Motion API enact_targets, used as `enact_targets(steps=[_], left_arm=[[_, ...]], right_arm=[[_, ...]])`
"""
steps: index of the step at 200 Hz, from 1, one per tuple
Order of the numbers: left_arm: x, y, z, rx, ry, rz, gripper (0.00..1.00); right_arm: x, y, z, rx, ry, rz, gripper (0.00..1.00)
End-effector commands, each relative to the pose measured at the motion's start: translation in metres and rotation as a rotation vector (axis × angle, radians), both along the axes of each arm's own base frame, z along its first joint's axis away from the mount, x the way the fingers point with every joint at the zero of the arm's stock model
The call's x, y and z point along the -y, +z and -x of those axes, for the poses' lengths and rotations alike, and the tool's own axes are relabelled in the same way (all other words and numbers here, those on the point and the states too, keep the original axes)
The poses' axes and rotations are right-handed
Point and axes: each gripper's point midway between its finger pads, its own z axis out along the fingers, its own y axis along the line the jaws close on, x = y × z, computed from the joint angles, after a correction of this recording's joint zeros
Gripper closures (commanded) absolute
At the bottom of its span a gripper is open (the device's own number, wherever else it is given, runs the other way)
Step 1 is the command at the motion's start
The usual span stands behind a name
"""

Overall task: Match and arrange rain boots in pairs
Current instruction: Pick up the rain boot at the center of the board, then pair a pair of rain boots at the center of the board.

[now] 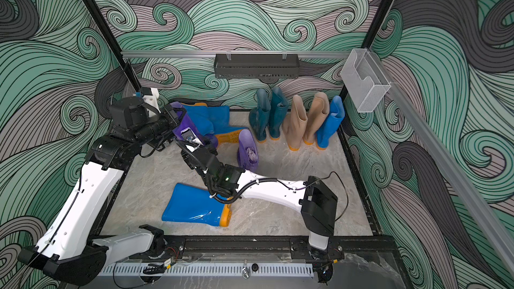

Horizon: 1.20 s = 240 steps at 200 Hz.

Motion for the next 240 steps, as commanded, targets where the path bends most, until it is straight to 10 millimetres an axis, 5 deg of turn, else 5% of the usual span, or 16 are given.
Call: enact_targets(steps=[1, 29, 51, 110, 165, 200, 240], left_arm=[[0.002, 0.071, 0.007, 0.208, -0.013, 0.08, 1.0], [0.005, 0.07, 0.005, 0.212, -0.035, 0.043, 1.0], [0.006, 0.067, 0.005, 0.22, -0.061, -0.065, 0.81], [-0.027, 0.083, 0.02, 0.265, 0.018, -0.234, 0.24], [-0.05, 0.057, 0.023, 0.195, 0.08, -0.288, 0.18], [-0.044, 0.031, 0.02, 0.166, 0.056, -0.254, 0.17], [-0.032, 0.01, 0.016, 0.13, -0.01, -0.233, 0.17]], right_arm=[[0.0, 0.011, -0.002, 0.022, 0.003, -0.042, 0.59], [0.002, 0.024, 0.003, 0.021, 0.039, -0.077, 0.85], [-0.001, 0.038, 0.008, -0.001, 0.104, -0.134, 1.0], [0.011, 0.079, 0.013, -0.011, 0.189, -0.242, 1.0], [0.044, 0.144, 0.011, 0.135, 0.194, -0.285, 1.0], [0.075, 0.193, -0.011, 0.229, 0.178, -0.371, 1.0], [0.112, 0.244, -0.014, 0.381, 0.181, -0.428, 1.0]])
